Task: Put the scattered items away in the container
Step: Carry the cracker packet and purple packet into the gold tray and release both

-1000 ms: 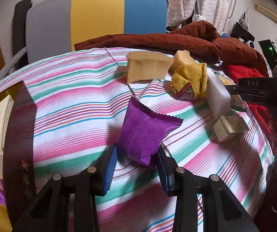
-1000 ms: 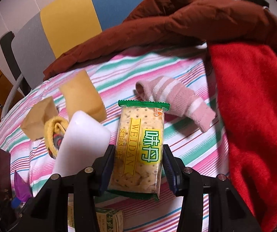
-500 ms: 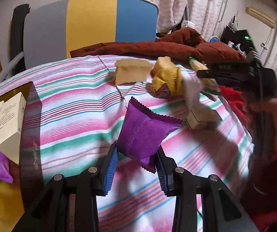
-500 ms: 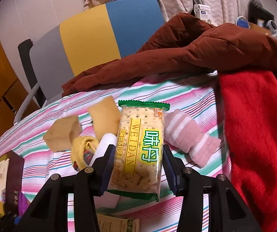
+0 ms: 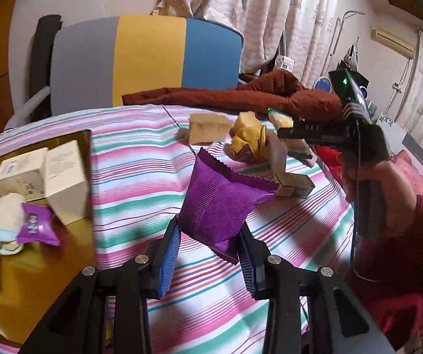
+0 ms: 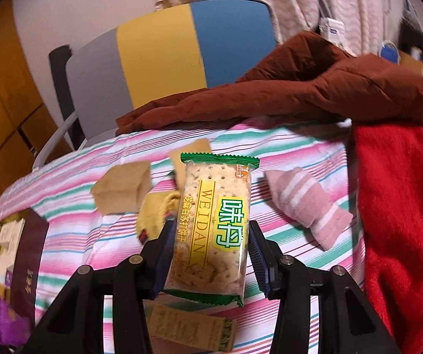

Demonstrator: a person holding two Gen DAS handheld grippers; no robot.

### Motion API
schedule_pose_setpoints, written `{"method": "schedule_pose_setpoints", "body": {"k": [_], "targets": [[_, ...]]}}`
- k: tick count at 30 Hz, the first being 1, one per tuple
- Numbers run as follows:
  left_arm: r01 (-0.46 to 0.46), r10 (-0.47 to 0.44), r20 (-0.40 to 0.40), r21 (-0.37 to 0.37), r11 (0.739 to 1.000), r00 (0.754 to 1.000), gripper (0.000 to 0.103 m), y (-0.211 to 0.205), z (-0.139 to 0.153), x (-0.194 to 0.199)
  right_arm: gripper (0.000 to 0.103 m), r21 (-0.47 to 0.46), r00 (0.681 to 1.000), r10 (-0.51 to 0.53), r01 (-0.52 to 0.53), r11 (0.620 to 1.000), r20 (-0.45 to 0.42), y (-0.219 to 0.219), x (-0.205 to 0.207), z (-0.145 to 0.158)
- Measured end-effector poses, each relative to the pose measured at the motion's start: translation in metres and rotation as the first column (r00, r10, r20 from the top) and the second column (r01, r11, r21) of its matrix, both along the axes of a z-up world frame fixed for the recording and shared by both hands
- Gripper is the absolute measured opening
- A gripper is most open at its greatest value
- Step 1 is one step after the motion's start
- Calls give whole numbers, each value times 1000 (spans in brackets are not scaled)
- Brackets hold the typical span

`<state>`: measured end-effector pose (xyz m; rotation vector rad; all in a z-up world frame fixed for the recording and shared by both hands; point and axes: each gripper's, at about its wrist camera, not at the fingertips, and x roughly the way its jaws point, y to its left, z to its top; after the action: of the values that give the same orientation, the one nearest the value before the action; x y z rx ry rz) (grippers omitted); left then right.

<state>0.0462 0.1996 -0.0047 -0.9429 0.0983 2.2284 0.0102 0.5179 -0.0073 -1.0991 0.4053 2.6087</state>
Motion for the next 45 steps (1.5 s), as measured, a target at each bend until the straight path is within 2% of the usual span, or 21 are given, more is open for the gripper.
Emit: {"method": "schedule_pose_setpoints", "body": {"k": [6, 11, 20, 25, 31, 37, 40, 42, 45], "targets": [[-60, 60, -29, 23, 998, 998, 38, -37, 13, 0, 48, 31, 994, 105, -105, 994, 7, -40, -2, 6], [-121, 122, -21, 39, 992, 992, 38, -67, 13, -5, 48, -18, 979, 204, -204, 979, -5, -82, 4, 13], [-250, 250, 14, 52, 967, 968, 38, -132, 4, -17, 48, -90, 904, 425, -428, 899, -56, -182, 17, 32], [-301, 298, 70, 35, 953, 952, 38, -165, -6, -33, 48, -136, 850, 524, -526, 839, -54, -239, 14, 29], [-285, 290, 121, -57, 957, 949, 38, -191, -19, -50, 49, -134, 794, 607, -605, 785, -32, -295, 12, 23], [-278, 298, 157, -138, 951, 942, 38, -210, -31, -53, 49, -155, 757, 653, -644, 749, 7, -330, 5, 12], [-281, 314, 180, -188, 941, 932, 38, -220, -38, -56, 49, -166, 745, 666, -653, 739, 30, -342, 1, 4], [-289, 330, 158, -234, 928, 931, 38, -227, -39, -58, 49, -175, 740, 671, -656, 734, 40, -348, -1, 0], [-306, 353, 161, -256, 917, 922, 38, -236, -40, -62, 49, -184, 734, 677, -660, 729, 52, -357, -4, -5]]}}
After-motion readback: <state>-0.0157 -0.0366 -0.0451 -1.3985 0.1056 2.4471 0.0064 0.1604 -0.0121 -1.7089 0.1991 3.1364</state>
